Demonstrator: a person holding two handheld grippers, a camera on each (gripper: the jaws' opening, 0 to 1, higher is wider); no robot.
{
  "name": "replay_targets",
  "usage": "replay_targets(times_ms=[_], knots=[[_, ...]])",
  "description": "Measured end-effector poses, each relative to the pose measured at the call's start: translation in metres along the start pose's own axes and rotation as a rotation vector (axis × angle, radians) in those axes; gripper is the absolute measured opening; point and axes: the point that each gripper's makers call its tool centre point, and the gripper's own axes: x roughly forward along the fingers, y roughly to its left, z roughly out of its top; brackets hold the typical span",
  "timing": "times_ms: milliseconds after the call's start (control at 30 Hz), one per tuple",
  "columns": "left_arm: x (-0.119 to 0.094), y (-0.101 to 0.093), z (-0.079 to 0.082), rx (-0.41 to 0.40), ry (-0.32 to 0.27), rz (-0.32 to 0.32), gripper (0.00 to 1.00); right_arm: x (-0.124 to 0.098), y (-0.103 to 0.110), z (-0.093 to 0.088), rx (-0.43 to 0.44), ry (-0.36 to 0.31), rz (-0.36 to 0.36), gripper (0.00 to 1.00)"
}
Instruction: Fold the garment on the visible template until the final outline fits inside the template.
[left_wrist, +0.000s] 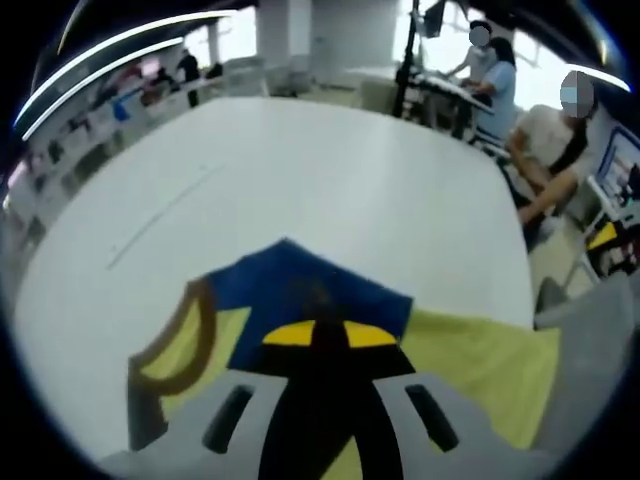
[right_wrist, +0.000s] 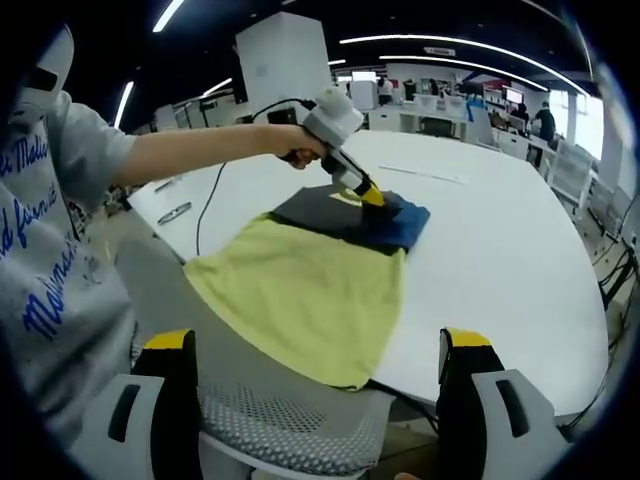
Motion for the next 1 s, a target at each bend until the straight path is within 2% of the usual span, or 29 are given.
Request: replay_targets(times_ms=[300, 367, 400, 433, 700, 800, 900, 1000], knots=[[-0.001, -0.008, 0.004, 0.001, -0.001, -0.032, 0.13, 0.000, 0.000, -0.002, 0.008, -0.001, 0.001, 1.00], [0.000, -0.002, 0.006, 0.003, -0.008, -0.008, 0.14, 0.000, 0.000, -0.002, 0.006, -0.001, 0.002, 1.00], [0.000, 0.007, 0.005, 0.004, -0.008, 0.033, 0.14, 0.000, 0.000, -0.001, 0.004, -0.003, 0.000, 1.00], [-0.001, 0.015, 0.000, 0.000, 0.006, 0.057, 0.14, -0.001, 0.000, -0.001, 0.005, -0.005, 0.000, 1.00], [-0.004, 0.027, -0.036, -0.007, 0.082, 0.075, 0.16, 0.001, 0.000, -0.004, 0.009, 0.001, 0.005, 1.00], [-0.003, 0.031, -0.051, 0.044, 0.136, 0.107, 0.18, 0.002, 0.001, -0.001, 0.002, -0.003, 0.012, 1.00], [0.000, 0.025, -0.055, 0.032, 0.124, 0.104, 0.19, 0.002, 0.001, 0.001, -0.004, -0.005, 0.015, 1.00], [0.004, 0.023, -0.059, 0.050, 0.136, 0.118, 0.19, 0.001, 0.000, 0.001, -0.008, -0.001, 0.016, 1.00]])
